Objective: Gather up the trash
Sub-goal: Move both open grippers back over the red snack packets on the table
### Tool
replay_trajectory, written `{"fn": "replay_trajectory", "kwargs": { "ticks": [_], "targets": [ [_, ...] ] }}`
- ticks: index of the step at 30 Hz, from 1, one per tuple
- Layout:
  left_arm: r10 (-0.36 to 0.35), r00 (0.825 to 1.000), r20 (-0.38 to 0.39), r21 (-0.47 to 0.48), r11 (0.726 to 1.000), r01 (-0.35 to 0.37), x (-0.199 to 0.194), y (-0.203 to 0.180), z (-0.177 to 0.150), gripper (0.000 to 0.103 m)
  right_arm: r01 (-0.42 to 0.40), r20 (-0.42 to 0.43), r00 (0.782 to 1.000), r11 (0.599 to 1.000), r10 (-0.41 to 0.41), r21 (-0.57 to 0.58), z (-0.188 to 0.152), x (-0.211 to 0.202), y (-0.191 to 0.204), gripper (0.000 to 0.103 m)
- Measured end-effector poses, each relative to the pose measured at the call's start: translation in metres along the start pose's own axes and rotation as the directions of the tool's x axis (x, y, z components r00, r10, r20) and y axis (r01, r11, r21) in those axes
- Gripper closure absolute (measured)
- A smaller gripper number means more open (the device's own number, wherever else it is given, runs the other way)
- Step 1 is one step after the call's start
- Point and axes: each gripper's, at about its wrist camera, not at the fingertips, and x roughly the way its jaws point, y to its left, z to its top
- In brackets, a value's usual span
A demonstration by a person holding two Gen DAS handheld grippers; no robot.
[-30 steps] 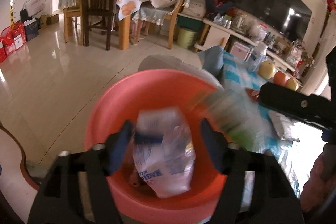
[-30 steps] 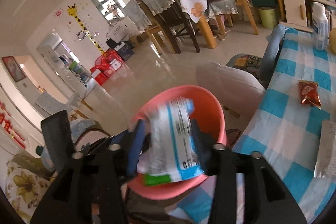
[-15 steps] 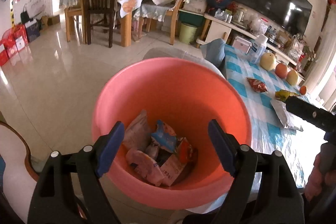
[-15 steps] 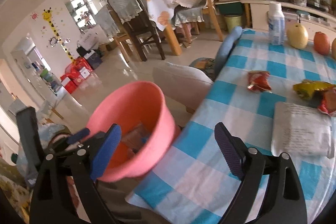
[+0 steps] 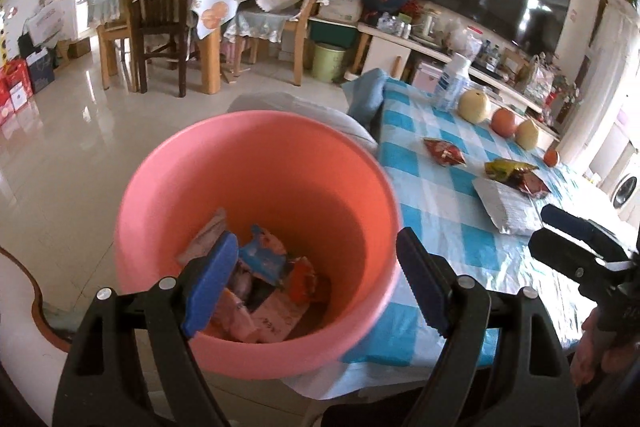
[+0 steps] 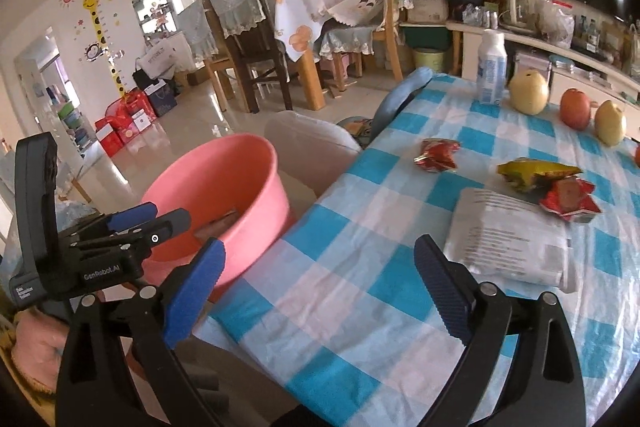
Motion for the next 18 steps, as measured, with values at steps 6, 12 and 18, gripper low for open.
{"fn": "replay_trajectory", "kwargs": {
  "ticks": [6,12,18],
  "targets": [
    [0.004,1.0,-0.006,0.032,0.999,-0.004,0.001,-0.031,-0.001,0.021,0.033,0.029,0.999,0.999,-0.033,0.002,-0.002,-0.018,-0.018,0.008],
    [-0.024,0.999,-0.025,0.104,0.994,0.027,0.001,-0.069,-0.002,0.021,0.052,0.06,0.997,0.999,-0.052,0.012,-0.005,-0.034,-0.035,0.008],
    [-0.068,0.997,-0.025,0.136,0.988,0.071,-0.003,-0.102,-0.001,0.021,0.079,0.099,0.992,0.997,-0.081,0.024,-0.005,-0.054,-0.056,0.008]
  ]
}}
